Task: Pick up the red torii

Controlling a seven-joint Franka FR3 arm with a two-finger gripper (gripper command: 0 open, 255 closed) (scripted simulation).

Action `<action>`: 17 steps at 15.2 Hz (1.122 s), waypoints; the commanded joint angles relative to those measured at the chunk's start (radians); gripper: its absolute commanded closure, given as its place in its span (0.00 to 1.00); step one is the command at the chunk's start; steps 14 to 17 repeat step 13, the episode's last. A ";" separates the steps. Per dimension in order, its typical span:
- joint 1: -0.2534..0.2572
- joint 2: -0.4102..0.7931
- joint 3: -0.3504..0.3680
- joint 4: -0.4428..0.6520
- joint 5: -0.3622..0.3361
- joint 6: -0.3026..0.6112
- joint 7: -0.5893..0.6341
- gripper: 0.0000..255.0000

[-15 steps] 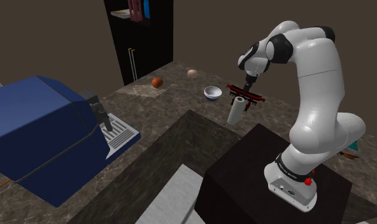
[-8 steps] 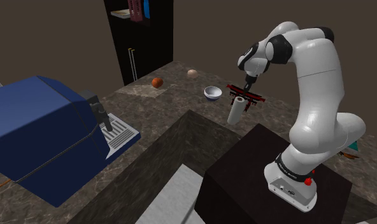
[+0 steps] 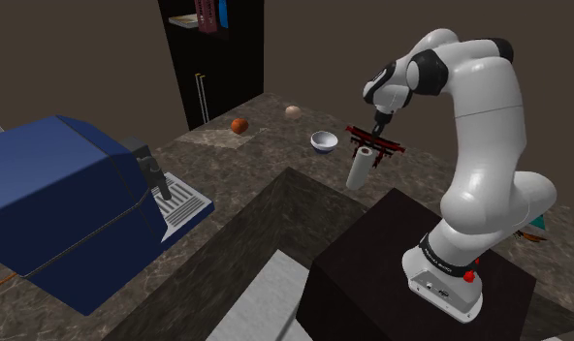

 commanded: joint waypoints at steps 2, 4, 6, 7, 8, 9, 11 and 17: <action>0.008 -0.030 -0.011 -0.006 -0.012 -0.022 0.007 1.00; 0.013 -0.048 -0.018 -0.008 -0.020 -0.039 0.012 1.00; 0.018 -0.067 -0.025 -0.009 -0.029 -0.055 0.017 1.00; 0.020 -0.076 -0.028 -0.009 -0.033 -0.064 0.020 1.00; 0.022 -0.085 -0.031 -0.009 -0.037 -0.072 0.022 1.00; 0.024 -0.093 -0.034 -0.009 -0.041 -0.081 0.025 1.00; 0.029 -0.111 -0.041 -0.008 -0.050 -0.098 0.030 1.00; 0.029 -0.112 -0.041 -0.008 -0.051 -0.100 0.030 1.00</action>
